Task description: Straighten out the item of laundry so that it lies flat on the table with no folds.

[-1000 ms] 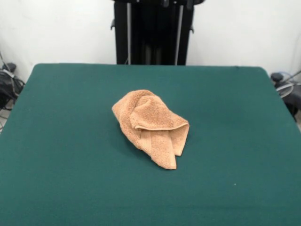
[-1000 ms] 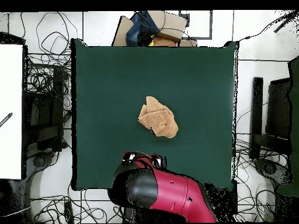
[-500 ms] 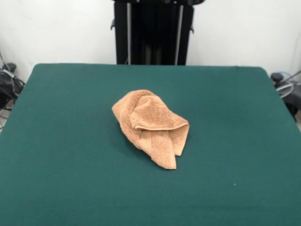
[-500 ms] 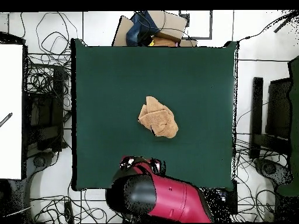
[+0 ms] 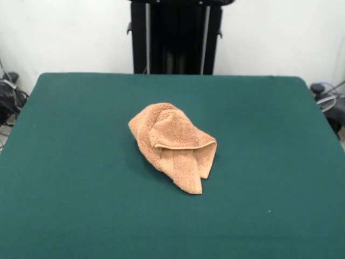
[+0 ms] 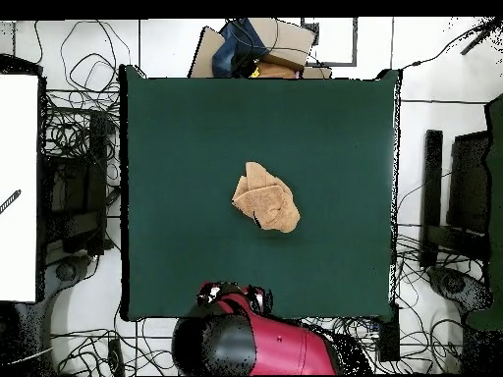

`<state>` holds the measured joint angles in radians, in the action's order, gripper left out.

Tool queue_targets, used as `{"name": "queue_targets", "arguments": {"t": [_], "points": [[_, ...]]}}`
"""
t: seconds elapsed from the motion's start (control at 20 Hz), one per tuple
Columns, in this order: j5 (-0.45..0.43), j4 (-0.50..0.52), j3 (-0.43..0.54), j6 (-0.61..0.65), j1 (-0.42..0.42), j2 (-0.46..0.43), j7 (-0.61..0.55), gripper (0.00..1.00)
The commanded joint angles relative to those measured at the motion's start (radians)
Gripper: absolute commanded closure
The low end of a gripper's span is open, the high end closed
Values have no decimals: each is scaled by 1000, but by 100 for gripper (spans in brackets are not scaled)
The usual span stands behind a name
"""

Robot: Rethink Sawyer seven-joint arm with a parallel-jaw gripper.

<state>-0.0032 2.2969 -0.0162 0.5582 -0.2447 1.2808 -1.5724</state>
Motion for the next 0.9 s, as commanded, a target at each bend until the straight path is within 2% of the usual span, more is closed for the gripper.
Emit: {"name": "queue_targets", "arguments": {"t": [0.05,0.45,0.7,0.9], "points": [[-75,140,-12,-95,-15,23,-51,0],[-72,94,22,-87,-40,-3,-48,0],[-66,-10,23,23,-6,-10,-90,0],[-68,-74,35,16,1,-74,-118,0]]}}
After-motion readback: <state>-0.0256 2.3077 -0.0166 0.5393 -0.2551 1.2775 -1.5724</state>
